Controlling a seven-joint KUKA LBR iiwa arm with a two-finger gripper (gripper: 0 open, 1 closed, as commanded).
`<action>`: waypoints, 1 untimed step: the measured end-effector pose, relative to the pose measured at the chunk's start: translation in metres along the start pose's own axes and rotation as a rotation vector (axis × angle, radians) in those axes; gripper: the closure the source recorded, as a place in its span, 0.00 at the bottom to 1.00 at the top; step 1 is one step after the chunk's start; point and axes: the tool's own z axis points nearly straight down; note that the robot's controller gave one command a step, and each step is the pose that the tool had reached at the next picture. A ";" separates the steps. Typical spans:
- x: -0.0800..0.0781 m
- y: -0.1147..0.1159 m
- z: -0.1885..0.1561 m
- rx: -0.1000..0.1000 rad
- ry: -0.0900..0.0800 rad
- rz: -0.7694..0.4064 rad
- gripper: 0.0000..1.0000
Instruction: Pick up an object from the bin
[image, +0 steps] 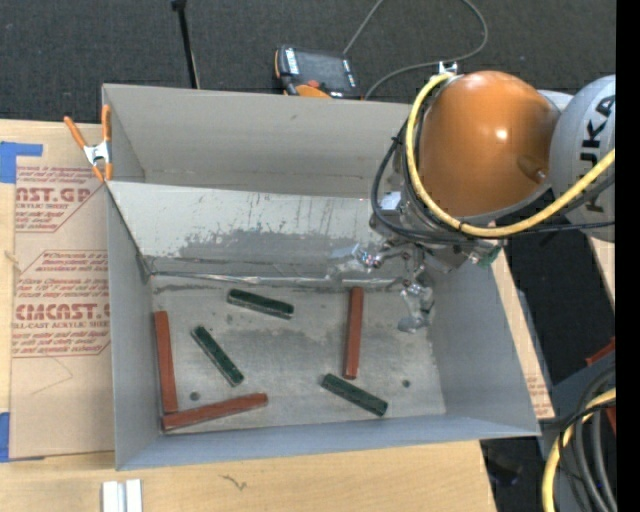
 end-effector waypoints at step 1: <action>-0.006 0.020 0.134 -0.006 0.003 -0.540 0.00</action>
Offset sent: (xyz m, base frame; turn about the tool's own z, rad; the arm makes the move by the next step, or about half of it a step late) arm -0.0110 0.0165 -0.1319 -0.5415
